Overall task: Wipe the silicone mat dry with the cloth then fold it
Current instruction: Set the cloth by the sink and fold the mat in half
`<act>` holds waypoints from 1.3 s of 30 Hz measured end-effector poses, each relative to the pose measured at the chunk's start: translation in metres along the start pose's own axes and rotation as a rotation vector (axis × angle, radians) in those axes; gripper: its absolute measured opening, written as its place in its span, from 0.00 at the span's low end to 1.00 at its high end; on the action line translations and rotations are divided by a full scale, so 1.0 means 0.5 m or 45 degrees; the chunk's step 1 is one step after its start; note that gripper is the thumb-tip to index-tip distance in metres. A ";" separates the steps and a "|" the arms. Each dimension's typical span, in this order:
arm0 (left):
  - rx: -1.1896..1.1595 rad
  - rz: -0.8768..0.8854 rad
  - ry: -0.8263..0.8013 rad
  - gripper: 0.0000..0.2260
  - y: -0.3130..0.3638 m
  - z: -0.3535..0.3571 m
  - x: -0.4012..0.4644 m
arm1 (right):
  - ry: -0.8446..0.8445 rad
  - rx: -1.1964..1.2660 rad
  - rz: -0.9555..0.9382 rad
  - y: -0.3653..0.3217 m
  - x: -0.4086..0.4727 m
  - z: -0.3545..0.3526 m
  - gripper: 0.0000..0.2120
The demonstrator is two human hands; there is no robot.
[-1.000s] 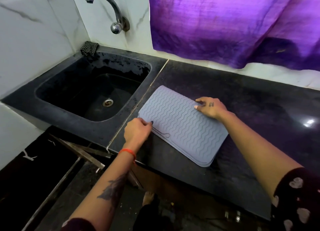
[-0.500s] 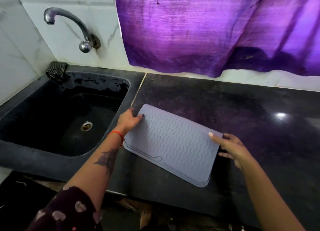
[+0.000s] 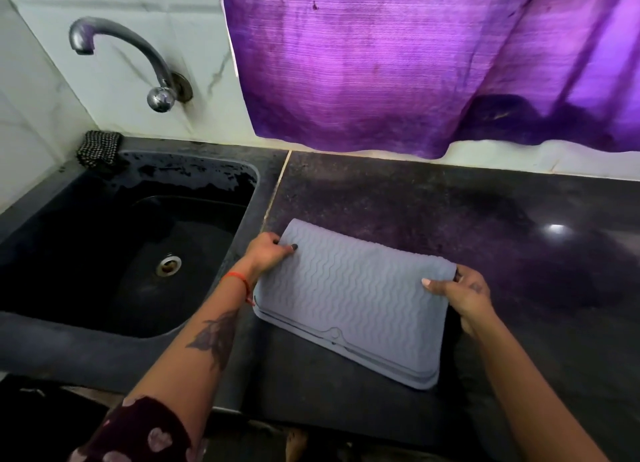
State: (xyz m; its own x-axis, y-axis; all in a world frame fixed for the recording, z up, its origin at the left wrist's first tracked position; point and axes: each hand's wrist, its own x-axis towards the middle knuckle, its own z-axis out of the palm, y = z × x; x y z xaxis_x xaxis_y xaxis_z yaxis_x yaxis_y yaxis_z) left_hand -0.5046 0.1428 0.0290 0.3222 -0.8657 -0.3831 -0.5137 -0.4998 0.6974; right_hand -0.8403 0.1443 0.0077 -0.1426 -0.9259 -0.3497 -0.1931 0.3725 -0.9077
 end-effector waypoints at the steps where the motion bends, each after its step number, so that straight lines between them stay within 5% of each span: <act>1: -0.018 0.000 0.011 0.18 0.000 -0.002 -0.002 | -0.002 0.014 -0.017 -0.006 0.000 0.003 0.20; 11: -0.307 -0.030 0.113 0.09 -0.037 -0.026 -0.029 | 0.001 -0.028 -0.186 -0.059 0.034 0.038 0.18; 23: -0.299 0.052 0.282 0.10 -0.082 -0.040 -0.039 | 0.055 -0.138 -0.190 -0.016 0.052 0.023 0.22; 25: -0.394 0.106 0.173 0.17 -0.088 -0.049 -0.030 | 0.048 -0.004 -0.260 -0.022 0.050 0.014 0.17; 27: -0.337 0.241 0.070 0.27 -0.091 -0.058 -0.023 | -0.017 0.023 -0.369 -0.028 0.047 0.005 0.25; 31: -0.107 0.567 -0.018 0.36 -0.097 -0.070 -0.009 | -0.179 -0.482 -0.800 -0.022 0.047 -0.015 0.38; 35: -0.122 0.624 -0.089 0.27 -0.089 -0.083 0.000 | -0.160 -0.744 -0.962 -0.022 0.068 -0.029 0.34; 39: -0.254 0.656 -0.183 0.16 -0.050 -0.100 0.014 | -0.315 -0.584 -0.830 -0.067 0.075 -0.024 0.24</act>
State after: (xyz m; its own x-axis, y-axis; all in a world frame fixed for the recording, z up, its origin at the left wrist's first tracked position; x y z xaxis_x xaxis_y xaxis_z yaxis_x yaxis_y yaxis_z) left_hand -0.4496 0.1508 0.0389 -0.0486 -0.9983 -0.0318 -0.4110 -0.0090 0.9116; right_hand -0.8508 0.0978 0.0275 0.3419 -0.9316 0.1236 -0.5471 -0.3043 -0.7798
